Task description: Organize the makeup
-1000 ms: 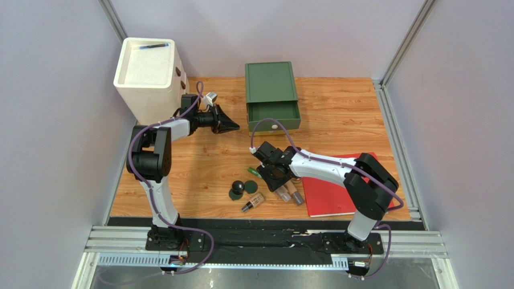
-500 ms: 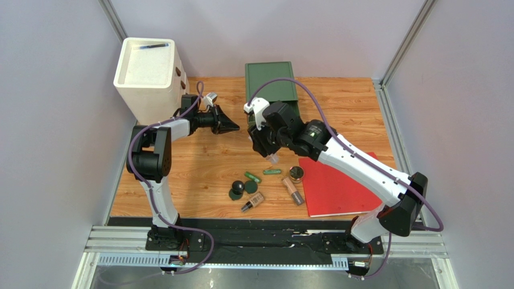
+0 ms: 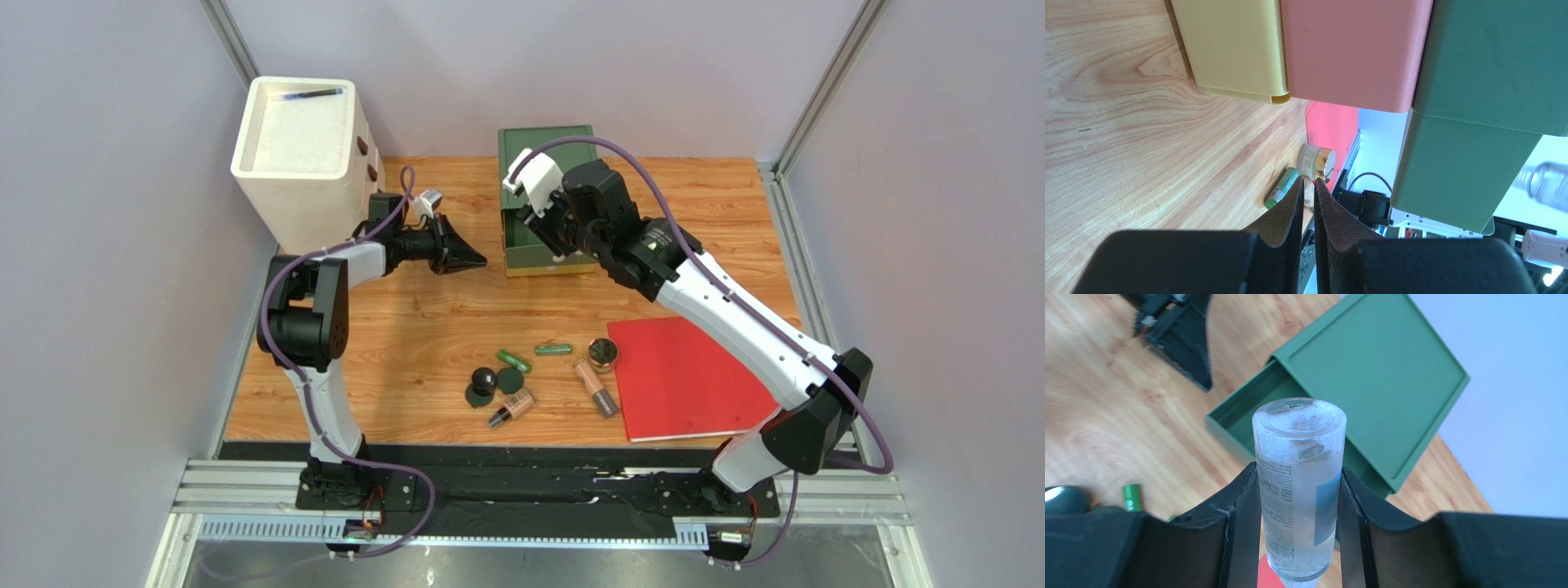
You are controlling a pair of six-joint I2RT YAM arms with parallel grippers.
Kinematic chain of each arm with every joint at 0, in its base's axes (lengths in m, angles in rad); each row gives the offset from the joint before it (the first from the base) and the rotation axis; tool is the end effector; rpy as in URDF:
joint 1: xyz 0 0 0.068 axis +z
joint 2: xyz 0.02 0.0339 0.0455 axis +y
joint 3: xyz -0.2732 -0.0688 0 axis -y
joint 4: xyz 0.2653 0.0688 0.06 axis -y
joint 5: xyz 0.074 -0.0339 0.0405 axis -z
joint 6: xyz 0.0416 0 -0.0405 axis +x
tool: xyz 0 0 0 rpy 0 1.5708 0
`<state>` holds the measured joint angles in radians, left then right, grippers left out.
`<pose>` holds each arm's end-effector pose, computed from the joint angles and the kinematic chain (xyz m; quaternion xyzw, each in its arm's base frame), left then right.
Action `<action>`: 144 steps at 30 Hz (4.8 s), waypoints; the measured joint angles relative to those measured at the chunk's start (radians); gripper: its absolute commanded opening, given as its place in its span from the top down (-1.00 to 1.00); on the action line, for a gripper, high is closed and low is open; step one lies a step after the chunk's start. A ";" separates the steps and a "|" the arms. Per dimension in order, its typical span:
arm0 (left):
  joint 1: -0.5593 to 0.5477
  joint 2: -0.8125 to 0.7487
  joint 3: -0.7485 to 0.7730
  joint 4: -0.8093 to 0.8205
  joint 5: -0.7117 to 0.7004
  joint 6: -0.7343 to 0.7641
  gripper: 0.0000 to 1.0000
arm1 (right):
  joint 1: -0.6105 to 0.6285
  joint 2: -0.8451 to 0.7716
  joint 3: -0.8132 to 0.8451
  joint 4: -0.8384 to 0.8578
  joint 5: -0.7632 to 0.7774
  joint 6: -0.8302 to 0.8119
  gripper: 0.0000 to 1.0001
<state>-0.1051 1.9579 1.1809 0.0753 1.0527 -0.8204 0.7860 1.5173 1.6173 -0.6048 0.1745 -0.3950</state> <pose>0.4205 -0.0807 0.1622 -0.0764 0.8087 -0.5703 0.1223 0.2623 0.2524 0.4169 -0.4409 0.7374 0.0247 0.5111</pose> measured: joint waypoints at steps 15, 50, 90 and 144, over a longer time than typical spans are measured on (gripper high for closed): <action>0.000 -0.006 0.000 -0.005 0.000 0.000 0.69 | -0.087 0.182 0.002 0.161 0.026 -0.094 0.71; 0.000 -0.010 0.052 -0.042 0.001 0.002 0.69 | -0.089 -0.144 -0.038 0.164 0.082 0.097 -0.83; 0.000 -0.017 0.006 -0.038 0.000 0.013 0.69 | -0.071 -0.151 -0.911 0.037 -0.284 0.665 -0.04; 0.000 -0.029 -0.010 -0.034 0.012 0.018 0.69 | -0.138 0.164 0.050 0.022 -0.062 -0.058 0.18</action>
<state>-0.1051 1.9293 1.1706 0.0410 1.0645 -0.8028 0.6483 1.6814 1.6669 -0.5827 0.1123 -0.4534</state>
